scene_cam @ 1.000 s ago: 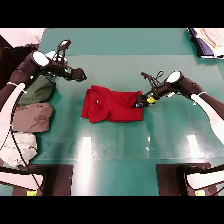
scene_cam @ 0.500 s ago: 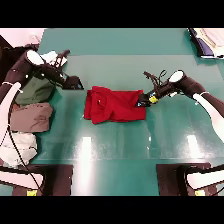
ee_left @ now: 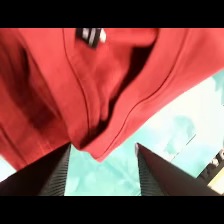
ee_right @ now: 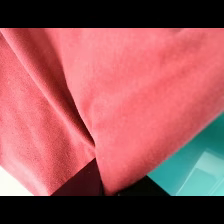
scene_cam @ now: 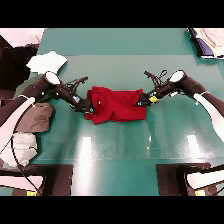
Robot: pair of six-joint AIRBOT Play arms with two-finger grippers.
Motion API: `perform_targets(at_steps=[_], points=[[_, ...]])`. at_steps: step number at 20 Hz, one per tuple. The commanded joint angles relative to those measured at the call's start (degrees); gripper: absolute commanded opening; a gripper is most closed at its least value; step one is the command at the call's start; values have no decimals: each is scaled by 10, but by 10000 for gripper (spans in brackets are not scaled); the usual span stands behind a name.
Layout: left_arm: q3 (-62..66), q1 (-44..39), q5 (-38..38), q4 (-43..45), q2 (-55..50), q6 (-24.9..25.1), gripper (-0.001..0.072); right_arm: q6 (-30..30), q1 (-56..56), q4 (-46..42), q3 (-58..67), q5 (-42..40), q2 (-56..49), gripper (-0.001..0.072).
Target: Fold the shirts.
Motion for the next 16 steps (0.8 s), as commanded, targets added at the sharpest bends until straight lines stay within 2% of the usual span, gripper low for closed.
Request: perform_targets(at_steps=[1,3,4,5,6,7,13,15,16], points=[[-28,-32,9,14,4,-9,490,0,0,0,0,2,0,17],[-28,-34,19,15,4,-10,488,0,0,0,0,3,0,17],[-28,-34,25,18,4,-10,438,0,0,0,0,4,0,17],[-28,-34,29,26,4,-9,239,0,0,0,0,4,0,17],[-28,-34,31,33,4,-9,110,0,0,0,0,4,0,17],[-24,-34,30,46,4,-10,24,0,0,0,0,7,0,17],[-3,-2,52,202,92,-56,24,0,0,-1,0,14,0,17],[-3,17,42,213,104,-56,24,0,0,0,0,14,0,17],[-3,19,33,214,104,-56,119,0,0,0,0,13,0,17]])
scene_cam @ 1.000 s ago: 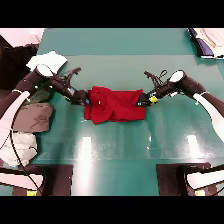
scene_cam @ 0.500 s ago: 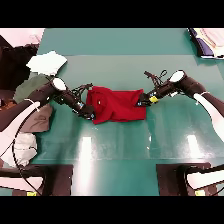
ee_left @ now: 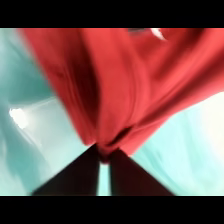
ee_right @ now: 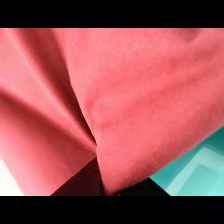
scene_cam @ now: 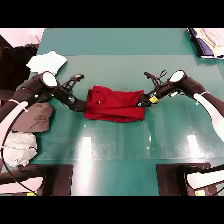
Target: Fold the shirts.
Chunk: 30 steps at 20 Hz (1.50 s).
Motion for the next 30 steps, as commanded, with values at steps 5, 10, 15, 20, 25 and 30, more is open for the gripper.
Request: perform_targets(at_steps=[5,10,15,20,25,30], points=[[2,15,-15,-7,20,-14,644,0,0,0,0,-23,0,17],[2,15,-15,-79,20,-14,577,0,-52,6,0,-81,3,17],[2,15,-15,-99,20,-13,24,0,-205,5,0,-135,43,16],[2,15,-11,-109,20,-16,24,6,-425,-3,0,-158,128,15],[2,15,11,-125,20,-29,24,116,-594,-153,0,-126,189,15],[2,15,13,-137,20,-28,24,134,-645,-212,0,-48,187,16]])
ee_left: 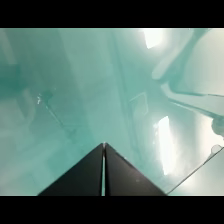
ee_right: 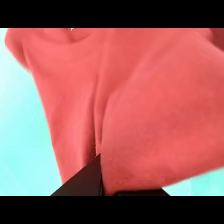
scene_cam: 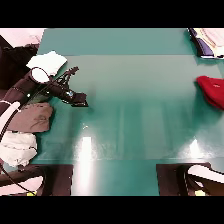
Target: Fold the shirts.
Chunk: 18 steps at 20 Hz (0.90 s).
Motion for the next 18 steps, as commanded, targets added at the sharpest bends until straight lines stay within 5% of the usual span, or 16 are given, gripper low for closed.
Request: perform_targets(at_steps=[1,6,9,13,18], points=[[0,0,2,-9,0,-1,24,19,-33,-42,0,58,-3,16],[0,0,-16,-9,0,-1,24,20,-19,-170,1,112,-9,30],[0,0,-24,-9,0,0,24,22,-37,-274,13,149,-10,467],[0,0,-24,-9,0,4,24,66,-66,-271,69,175,-10,480],[1,0,6,-9,0,4,24,36,5,-66,88,219,-9,428]])
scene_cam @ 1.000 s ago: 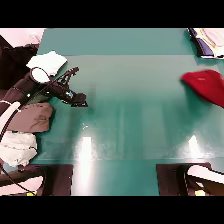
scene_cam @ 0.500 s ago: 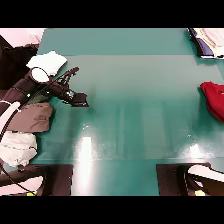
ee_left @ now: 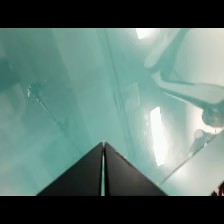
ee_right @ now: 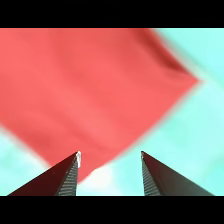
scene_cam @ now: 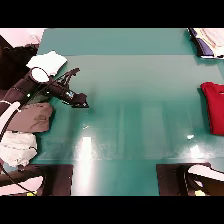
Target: Fold the shirts.
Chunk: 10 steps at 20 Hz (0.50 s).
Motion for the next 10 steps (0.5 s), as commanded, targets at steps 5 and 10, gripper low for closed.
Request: perform_targets(at_steps=[5,10], points=[[1,0,17,0,0,1,24,-40,247,166,-34,90,0,427],[1,0,17,0,0,1,24,-51,462,163,-50,77,0,21]])
